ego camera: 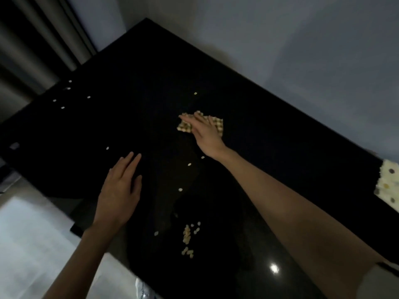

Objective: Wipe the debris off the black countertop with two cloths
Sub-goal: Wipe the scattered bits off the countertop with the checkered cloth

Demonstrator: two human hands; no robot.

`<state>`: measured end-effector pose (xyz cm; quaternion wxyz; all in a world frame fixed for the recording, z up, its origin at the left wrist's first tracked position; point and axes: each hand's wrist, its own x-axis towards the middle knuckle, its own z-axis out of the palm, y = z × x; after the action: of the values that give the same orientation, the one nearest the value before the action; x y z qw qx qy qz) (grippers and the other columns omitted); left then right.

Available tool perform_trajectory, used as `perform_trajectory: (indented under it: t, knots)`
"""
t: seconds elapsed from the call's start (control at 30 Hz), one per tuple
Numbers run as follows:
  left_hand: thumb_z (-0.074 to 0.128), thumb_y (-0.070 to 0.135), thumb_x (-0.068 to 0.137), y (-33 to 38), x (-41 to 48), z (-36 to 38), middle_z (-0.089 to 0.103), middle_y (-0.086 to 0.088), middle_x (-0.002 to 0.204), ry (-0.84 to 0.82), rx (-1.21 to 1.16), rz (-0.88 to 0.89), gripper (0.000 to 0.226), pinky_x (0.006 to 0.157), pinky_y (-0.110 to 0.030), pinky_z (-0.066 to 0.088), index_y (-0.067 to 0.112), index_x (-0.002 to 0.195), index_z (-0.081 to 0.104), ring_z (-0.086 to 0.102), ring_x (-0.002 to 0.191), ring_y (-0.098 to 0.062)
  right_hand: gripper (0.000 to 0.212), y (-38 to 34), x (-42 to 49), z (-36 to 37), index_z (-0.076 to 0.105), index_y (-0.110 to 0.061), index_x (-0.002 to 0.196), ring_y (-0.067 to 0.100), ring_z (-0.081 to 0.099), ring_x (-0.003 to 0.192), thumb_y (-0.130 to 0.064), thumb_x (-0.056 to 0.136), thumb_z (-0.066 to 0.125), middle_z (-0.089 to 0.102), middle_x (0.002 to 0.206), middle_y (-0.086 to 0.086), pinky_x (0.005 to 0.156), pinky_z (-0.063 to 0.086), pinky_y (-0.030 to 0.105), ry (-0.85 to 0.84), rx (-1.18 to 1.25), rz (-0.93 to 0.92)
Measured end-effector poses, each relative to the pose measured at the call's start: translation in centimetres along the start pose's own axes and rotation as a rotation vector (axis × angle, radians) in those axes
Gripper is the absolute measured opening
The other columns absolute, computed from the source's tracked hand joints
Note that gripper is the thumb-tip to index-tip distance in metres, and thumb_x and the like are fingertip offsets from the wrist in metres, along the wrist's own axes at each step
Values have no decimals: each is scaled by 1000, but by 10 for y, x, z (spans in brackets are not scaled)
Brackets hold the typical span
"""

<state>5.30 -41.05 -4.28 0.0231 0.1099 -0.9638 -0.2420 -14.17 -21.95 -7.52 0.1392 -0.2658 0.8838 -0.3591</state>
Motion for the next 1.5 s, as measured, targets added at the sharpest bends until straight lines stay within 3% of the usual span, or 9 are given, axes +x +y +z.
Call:
perform_trajectory:
  t: [0.23,0.4,0.47,0.57,0.7,0.9,1.03,1.27,1.5]
  knots:
    - [60,43,84,-51,-74,-34,2,-16,158,5,24,-180,89,114,-50,12,12,151,9,-1,146,-32,49,-69,-66,75,41,-29,144,13,17,146,-4,102,33,38,152,-2,114,-9,21,-37,32,1]
    - [56,70,59,-86,-97,-51,-11,-16,158,-230,-104,-300,127,117,-51,12,7,149,-9,-9,145,-30,50,-121,-107,127,44,-27,142,13,20,145,-1,101,34,42,150,-2,114,-9,18,16,45,18]
    - [60,74,52,-91,-94,-51,-14,-13,157,-305,-87,-300,138,117,-48,12,5,148,-12,-12,145,-26,49,-134,-111,125,46,-22,141,13,27,142,1,100,34,45,147,0,118,3,20,26,151,76]
    - [68,72,53,-93,-92,-57,-20,-14,156,-361,-46,-266,143,117,-45,8,2,146,-14,-16,144,-27,45,-161,-116,99,50,-12,136,15,41,135,8,97,39,50,143,8,114,26,17,245,422,138]
    - [59,80,48,-94,-95,-60,-22,-17,155,-396,-34,-230,147,118,-46,9,-1,146,-14,-17,144,-32,55,-165,-139,39,47,-20,135,15,54,123,14,92,37,51,137,-3,108,40,43,635,469,177]
    - [13,102,45,-106,-96,-43,-4,-32,153,-421,35,-169,151,109,-54,24,-12,144,3,0,142,-47,57,-85,-208,-13,45,-25,142,-5,37,132,7,96,35,44,141,-16,117,25,26,921,71,554]
    - [18,98,54,-109,-100,-38,-5,-28,155,-357,78,-130,142,109,-49,21,-9,145,1,-2,143,-42,60,-30,-223,18,37,-28,146,28,31,141,4,95,34,41,150,4,119,14,48,787,-75,905]
    - [25,96,56,-104,-102,-28,-11,-20,156,-256,49,-159,137,111,-45,17,-3,147,-3,-7,145,-35,58,5,-151,-13,27,-31,150,25,8,149,-3,98,26,21,160,2,120,-2,41,694,-110,982]
    - [27,96,55,-99,-102,-27,-12,-18,157,-225,32,-198,137,111,-52,25,1,148,-6,-5,145,-35,66,-7,-82,13,35,-27,147,31,26,143,7,90,31,37,151,10,118,6,43,480,-174,615]
